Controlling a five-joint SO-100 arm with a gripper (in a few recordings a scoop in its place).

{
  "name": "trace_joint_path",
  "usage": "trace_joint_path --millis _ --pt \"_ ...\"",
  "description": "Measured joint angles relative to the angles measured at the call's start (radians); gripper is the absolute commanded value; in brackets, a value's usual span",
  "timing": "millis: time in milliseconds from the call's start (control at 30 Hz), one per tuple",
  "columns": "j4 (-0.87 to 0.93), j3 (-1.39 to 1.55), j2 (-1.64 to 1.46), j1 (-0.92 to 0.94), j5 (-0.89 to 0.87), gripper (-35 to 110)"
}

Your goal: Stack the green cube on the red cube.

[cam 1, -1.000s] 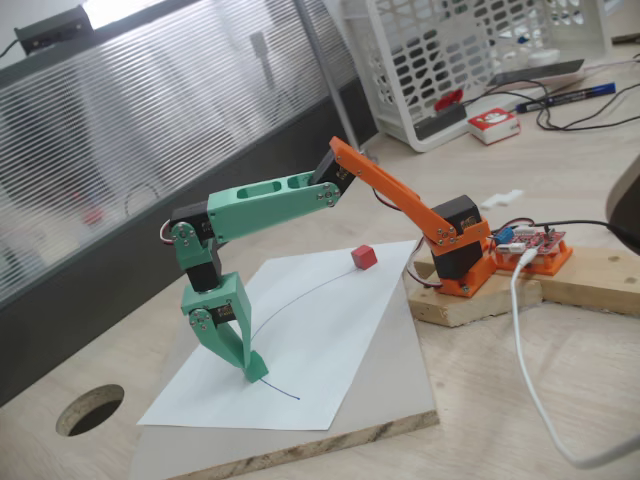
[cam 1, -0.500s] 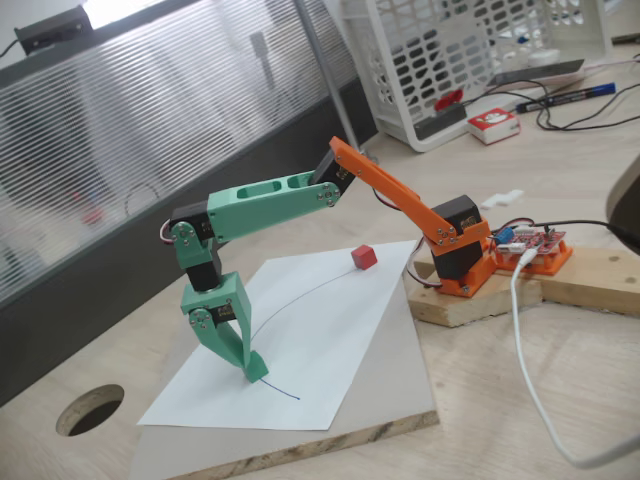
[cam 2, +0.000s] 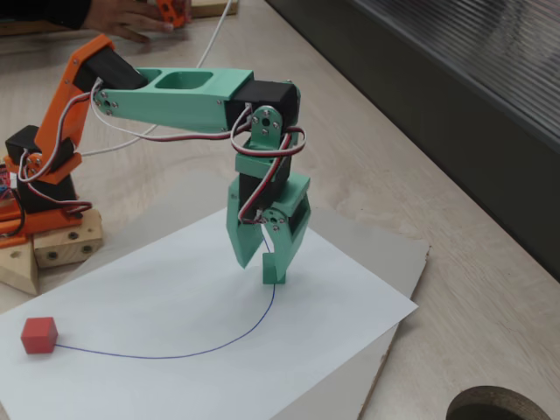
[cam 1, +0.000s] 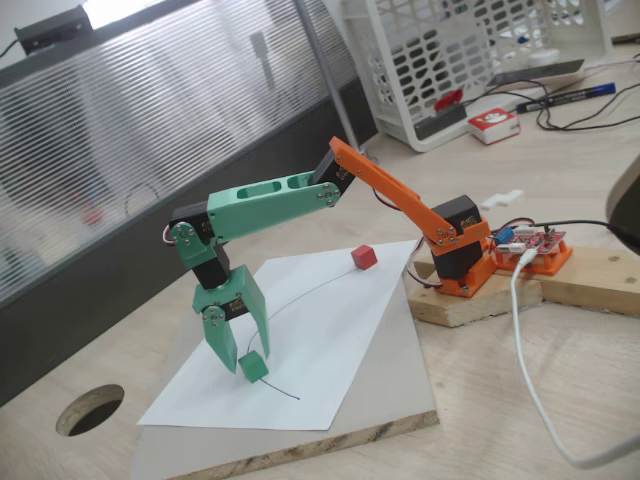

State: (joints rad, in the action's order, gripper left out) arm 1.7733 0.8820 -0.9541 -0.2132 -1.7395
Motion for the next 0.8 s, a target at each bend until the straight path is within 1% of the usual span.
trace_joint_path --millis 167,800 --pt "0.046 0.000 0.000 0.000 -0.002 43" --pt "0.049 -0.003 0.009 0.002 -0.005 43"
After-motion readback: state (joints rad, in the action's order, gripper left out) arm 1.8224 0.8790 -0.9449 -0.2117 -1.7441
